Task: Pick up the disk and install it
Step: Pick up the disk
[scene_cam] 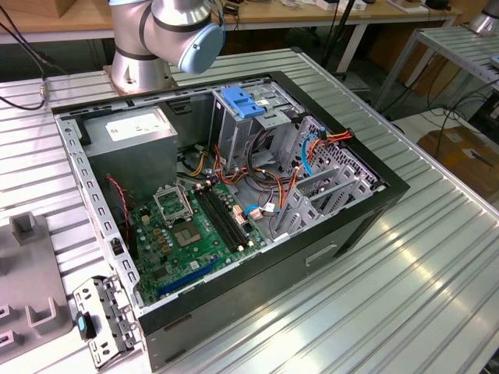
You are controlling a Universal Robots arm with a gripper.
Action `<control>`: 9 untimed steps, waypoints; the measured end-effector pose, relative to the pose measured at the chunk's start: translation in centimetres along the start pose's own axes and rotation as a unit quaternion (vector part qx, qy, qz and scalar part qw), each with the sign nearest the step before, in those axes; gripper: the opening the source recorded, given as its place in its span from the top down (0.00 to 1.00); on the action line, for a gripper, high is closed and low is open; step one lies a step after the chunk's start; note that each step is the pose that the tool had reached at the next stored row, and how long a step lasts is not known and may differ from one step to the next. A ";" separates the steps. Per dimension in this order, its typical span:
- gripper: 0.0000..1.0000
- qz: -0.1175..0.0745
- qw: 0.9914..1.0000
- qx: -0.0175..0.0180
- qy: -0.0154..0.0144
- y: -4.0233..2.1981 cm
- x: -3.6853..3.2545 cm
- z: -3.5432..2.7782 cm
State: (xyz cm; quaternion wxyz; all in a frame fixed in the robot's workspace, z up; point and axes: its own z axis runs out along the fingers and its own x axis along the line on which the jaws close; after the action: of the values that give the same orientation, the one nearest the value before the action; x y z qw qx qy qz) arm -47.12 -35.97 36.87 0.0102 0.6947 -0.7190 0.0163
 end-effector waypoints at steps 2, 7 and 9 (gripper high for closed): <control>0.64 0.000 1.000 0.000 0.000 0.00 0.00 -0.16; 0.64 0.000 1.000 0.000 0.000 -0.01 0.02 -0.61; 0.64 0.000 1.000 0.000 0.000 -0.01 0.03 -0.74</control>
State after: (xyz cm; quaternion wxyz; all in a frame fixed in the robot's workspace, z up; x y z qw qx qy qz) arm -47.12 -35.97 37.62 0.0100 0.6947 -0.7190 0.0164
